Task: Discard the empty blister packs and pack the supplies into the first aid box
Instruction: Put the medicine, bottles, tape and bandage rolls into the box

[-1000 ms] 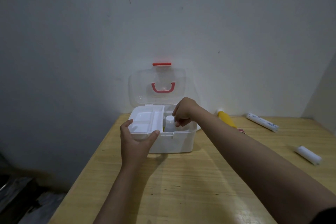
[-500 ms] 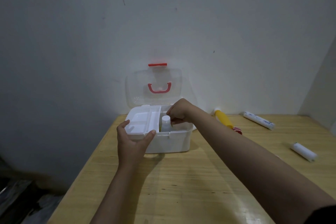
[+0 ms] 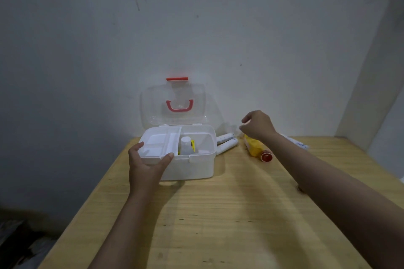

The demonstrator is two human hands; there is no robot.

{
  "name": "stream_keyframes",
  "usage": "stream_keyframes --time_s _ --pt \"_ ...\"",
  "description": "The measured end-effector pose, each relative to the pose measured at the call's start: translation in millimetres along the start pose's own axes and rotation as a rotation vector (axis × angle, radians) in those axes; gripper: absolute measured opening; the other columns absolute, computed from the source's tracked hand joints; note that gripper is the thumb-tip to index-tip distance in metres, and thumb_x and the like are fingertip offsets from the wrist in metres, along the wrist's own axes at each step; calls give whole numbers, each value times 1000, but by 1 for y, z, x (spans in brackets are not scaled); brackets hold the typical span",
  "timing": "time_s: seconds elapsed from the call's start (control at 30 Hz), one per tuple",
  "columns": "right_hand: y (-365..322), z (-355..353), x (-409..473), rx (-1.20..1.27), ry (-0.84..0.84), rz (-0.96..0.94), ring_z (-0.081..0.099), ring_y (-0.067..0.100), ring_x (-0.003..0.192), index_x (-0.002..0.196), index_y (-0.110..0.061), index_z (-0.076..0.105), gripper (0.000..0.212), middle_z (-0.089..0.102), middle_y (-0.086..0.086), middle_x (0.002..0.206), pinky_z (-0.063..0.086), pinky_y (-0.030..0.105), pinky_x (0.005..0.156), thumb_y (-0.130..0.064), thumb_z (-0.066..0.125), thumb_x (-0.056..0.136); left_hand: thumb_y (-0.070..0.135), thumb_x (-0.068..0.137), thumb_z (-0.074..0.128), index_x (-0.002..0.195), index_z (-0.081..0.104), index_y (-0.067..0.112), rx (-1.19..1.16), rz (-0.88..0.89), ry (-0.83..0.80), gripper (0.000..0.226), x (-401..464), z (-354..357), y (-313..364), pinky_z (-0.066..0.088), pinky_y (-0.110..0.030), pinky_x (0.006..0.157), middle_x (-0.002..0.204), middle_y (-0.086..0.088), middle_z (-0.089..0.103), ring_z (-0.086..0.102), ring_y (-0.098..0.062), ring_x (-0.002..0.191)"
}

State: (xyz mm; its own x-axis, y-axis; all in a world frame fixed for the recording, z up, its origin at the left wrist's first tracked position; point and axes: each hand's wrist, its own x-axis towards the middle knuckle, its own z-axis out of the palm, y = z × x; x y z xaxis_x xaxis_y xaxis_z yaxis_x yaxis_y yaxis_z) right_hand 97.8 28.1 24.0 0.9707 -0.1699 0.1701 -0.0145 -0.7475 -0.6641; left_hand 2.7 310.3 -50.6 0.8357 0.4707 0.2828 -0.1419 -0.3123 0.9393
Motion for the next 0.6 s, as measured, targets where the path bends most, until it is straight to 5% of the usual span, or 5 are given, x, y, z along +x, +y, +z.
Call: stream_keyframes --time_s 0.17,0.27,0.33,0.6 --pt "25 25 9 -332 -116 52 58 25 108 122 -15 54 38 59 8 122 44 30 75 -22 60 85 32 67 83 133 34 25 -9 1 4 83 1 1 -4 45 -37 96 137 2 38 40 -20 125" --pt "34 39 14 -368 -117 55 58 23 98 118 -16 56 34 62 5 116 44 29 71 -19 58 84 31 66 83 132 34 27 -4 7 11 82 2 1 -6 46 -39 96 132 6 37 39 -16 119" --pt "38 43 17 -345 -80 55 56 21 87 112 -15 58 29 64 5 108 44 29 67 -17 57 82 30 67 83 133 34 26 -2 10 18 83 2 1 -7 46 -35 93 130 7 36 38 -14 117" --pt "14 12 7 56 87 -30 61 23 101 138 -20 44 65 61 7 125 42 29 74 -20 65 76 32 66 84 132 35 25 -1 15 22 83 4 2 -9 45 -40 99 129 8 37 41 -16 121"
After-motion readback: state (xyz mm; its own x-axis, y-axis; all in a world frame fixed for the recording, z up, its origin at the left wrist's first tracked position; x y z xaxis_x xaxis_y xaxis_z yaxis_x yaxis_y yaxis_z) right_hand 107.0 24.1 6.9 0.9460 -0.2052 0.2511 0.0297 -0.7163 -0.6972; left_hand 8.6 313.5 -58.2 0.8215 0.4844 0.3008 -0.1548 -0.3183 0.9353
